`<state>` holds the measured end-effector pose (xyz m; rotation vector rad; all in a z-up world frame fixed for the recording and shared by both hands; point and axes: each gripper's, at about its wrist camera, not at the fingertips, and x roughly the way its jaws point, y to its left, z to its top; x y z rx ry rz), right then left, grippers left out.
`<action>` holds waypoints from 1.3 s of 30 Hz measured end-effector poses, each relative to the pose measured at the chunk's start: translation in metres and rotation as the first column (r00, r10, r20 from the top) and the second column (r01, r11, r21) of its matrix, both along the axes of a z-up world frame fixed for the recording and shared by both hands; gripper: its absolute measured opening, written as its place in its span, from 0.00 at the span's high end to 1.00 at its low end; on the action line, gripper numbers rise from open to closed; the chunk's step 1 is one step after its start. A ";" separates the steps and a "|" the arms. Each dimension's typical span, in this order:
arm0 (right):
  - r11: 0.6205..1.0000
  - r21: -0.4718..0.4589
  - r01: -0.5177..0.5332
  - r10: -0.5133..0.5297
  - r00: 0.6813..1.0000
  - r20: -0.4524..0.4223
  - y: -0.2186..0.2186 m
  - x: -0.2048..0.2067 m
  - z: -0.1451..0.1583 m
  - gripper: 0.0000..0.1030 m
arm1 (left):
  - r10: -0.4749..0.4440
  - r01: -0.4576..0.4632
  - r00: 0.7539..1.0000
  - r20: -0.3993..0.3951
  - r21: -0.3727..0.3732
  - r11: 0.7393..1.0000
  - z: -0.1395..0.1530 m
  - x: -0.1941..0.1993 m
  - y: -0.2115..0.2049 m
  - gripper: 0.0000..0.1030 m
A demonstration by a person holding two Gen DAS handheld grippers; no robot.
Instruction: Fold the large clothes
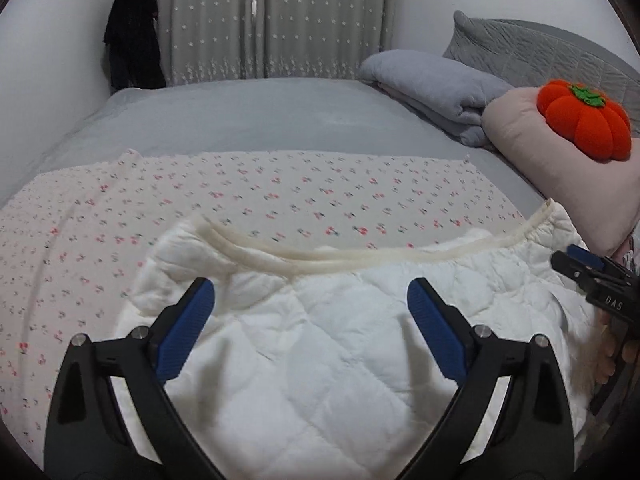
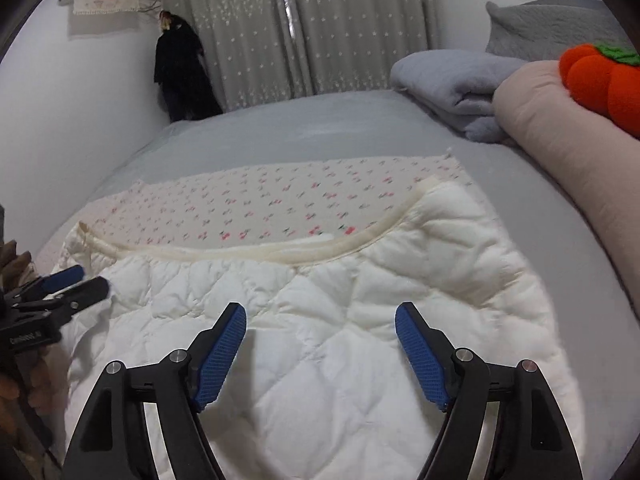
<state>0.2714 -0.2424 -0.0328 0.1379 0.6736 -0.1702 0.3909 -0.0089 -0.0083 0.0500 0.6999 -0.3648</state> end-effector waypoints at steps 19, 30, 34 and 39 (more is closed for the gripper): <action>0.958 0.210 0.195 -0.168 0.976 -0.138 -0.056 -0.033 0.002 0.45 | 0.369 -0.412 0.893 -0.257 -0.139 0.901 -0.013 -0.013 0.091 0.12; 0.959 0.243 0.146 -0.112 0.983 -0.148 0.000 -0.099 0.056 0.19 | 0.299 -0.395 0.838 -0.457 -0.129 0.910 -0.003 -0.098 0.121 0.08; 0.964 0.237 0.123 -0.085 0.983 -0.163 0.023 -0.117 0.048 0.18 | 0.225 -0.427 0.800 -0.556 -0.265 0.865 -0.029 -0.119 0.153 0.08; 0.978 0.193 0.081 -0.044 0.981 -0.190 0.042 -0.122 0.023 0.18 | 0.129 -0.460 0.750 -0.648 -0.371 0.807 -0.064 -0.127 0.174 0.08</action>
